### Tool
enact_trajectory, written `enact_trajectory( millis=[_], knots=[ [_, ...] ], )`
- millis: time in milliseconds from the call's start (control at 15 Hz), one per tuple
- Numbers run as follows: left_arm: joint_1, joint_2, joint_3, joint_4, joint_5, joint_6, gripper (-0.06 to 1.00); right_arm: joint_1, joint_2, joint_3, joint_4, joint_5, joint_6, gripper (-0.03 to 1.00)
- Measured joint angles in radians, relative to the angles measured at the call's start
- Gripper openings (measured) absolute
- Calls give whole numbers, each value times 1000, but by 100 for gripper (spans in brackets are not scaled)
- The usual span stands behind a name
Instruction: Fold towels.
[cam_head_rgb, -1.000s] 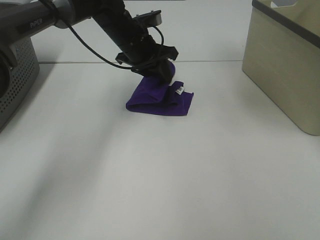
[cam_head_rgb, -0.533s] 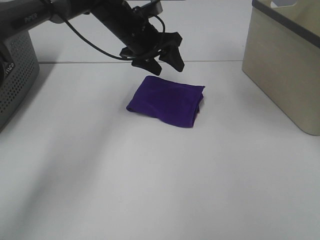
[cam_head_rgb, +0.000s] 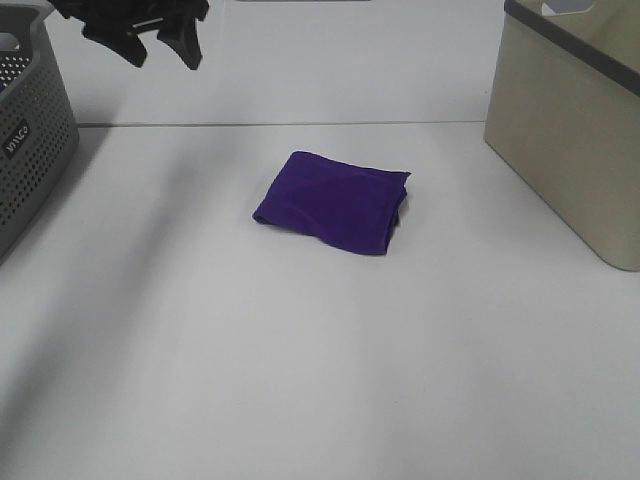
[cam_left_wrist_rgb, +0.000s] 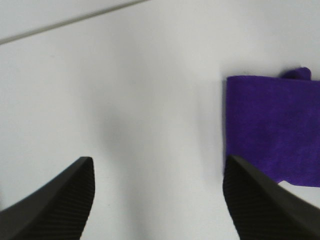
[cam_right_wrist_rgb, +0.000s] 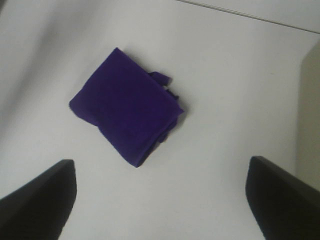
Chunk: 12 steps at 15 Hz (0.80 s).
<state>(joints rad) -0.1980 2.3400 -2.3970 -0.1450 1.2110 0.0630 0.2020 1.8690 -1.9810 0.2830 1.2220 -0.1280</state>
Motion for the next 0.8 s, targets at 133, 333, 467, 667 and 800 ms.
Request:
enact_trajectory(
  millis=[133,333,467,667,800],
  knots=[
    [43,-45,5,4,2,1,66,-85,-13,12,-15,-3,18,89],
    [166,-183,150,51,1,24,67,-172,-174,201,-70,-5,20,89],
    [258,-383,387,77,2,73,72,-183,-416,433,-152,-3,20,89],
    [268,-682,716,100,2,87,74,-183,-759,681,-154,-1,20,89],
    [268,-847,856,104,3,89,74,-183,-936,788,-154,-1,20,89]
  ],
)
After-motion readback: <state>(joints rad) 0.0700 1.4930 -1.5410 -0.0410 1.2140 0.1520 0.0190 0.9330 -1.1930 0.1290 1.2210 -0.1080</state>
